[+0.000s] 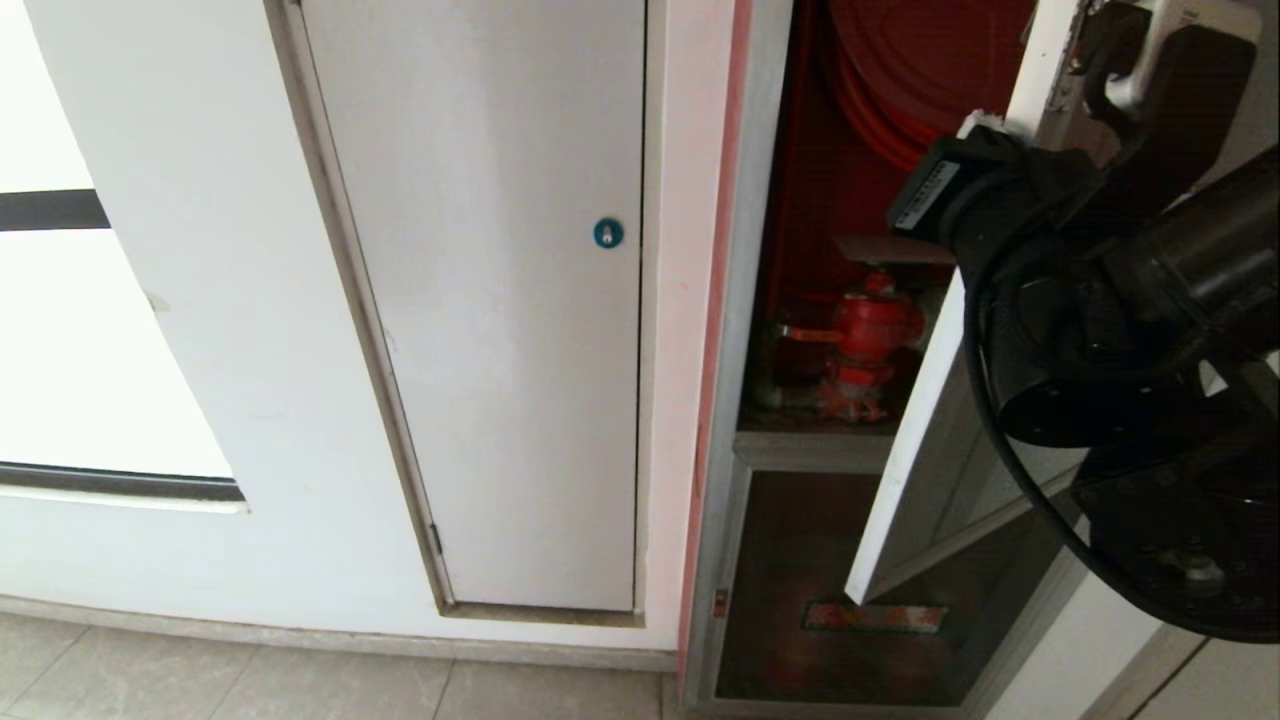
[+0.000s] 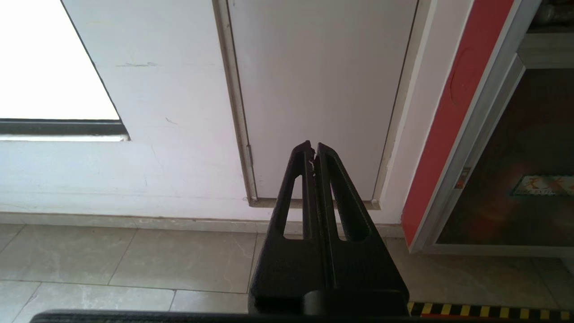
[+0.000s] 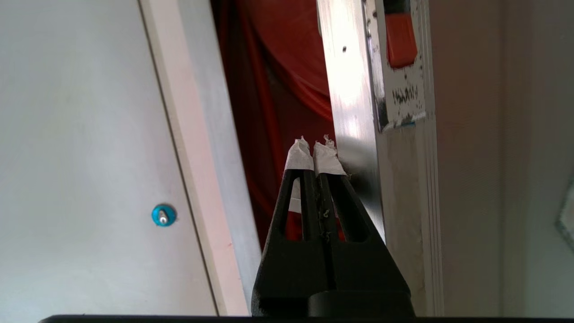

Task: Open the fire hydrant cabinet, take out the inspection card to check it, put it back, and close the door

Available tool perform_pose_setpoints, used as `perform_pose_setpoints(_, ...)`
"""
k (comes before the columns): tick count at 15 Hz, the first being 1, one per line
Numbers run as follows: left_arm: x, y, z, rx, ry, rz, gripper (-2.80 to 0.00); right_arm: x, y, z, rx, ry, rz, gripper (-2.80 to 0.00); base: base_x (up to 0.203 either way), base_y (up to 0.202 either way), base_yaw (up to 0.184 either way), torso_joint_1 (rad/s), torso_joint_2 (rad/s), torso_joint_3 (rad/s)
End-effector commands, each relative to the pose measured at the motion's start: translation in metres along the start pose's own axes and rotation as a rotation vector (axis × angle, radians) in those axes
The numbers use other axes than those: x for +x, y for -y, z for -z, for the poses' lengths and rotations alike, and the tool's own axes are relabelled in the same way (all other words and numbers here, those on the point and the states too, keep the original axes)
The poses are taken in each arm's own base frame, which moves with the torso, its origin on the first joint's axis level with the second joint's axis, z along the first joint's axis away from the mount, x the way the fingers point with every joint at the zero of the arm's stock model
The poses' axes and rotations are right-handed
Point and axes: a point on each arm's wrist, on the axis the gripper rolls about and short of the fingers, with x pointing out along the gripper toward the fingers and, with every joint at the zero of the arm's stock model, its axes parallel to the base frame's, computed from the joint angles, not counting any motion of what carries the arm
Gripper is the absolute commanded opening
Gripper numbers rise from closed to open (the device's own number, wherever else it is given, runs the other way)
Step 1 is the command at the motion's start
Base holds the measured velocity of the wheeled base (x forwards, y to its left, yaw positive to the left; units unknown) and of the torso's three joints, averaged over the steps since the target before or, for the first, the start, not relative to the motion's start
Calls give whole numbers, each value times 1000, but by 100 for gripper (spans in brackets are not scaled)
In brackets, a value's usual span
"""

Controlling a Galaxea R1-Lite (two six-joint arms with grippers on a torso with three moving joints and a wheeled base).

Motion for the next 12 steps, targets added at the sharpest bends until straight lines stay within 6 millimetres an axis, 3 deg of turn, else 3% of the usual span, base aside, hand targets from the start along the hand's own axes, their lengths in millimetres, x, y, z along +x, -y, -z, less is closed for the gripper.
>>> perform_pose_setpoints(1,0,0,0,0,-2,1,-280,-7,13,-20,31,24,25,-280,0,0,0,0,0,0)
perform_pose_setpoints(10,0,0,0,0,-5,1,-280,-42,66,-63,6,3,28,-280,0,0,0,0,0,0)
perform_pose_setpoints(12,0,0,0,0,-2,0,-280,-52,79,-63,-19,-13,26,-280,0,0,0,0,0,0)
